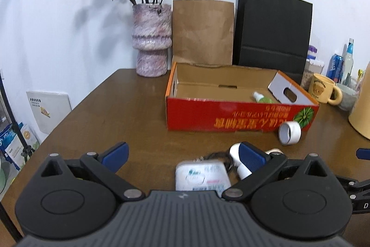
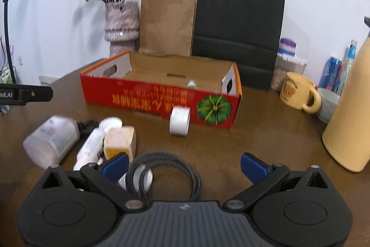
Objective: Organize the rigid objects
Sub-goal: 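Move the left tool to the white container while the right tool approaches the black cable, then close the left tool on the white container while the right tool grasps the braided cable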
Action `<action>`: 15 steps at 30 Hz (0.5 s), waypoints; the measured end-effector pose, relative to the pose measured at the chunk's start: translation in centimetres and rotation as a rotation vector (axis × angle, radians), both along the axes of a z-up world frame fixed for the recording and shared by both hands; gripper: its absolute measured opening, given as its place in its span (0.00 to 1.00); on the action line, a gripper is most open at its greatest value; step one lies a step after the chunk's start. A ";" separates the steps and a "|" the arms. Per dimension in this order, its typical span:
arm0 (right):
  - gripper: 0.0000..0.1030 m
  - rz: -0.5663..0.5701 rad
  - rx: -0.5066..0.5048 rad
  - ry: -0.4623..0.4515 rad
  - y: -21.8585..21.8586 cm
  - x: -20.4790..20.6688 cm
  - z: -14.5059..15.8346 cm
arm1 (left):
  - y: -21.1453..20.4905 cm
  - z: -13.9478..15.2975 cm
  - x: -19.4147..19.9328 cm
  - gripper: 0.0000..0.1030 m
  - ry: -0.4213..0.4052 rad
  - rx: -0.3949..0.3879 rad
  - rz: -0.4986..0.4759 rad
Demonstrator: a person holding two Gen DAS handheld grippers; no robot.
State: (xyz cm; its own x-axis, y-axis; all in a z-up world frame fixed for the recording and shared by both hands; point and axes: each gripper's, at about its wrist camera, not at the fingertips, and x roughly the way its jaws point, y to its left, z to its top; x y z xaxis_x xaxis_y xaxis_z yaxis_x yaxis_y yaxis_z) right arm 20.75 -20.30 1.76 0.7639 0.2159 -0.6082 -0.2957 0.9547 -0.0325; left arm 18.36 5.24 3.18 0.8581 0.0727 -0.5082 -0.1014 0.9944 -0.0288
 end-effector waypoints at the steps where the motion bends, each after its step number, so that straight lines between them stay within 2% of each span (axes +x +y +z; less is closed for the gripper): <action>1: 1.00 0.002 -0.002 0.008 0.0 -0.2 -0.3 | 0.1 -0.2 -0.2 1.00 0.005 -0.001 0.001; 9: 1.00 0.024 0.031 0.065 0.0 -0.1 -2.4 | 0.6 -2.0 -1.3 1.00 0.028 0.000 -0.011; 15: 1.00 0.043 0.080 0.105 -0.3 1.6 -3.4 | 1.1 -2.6 -1.1 1.00 0.039 -0.034 -0.018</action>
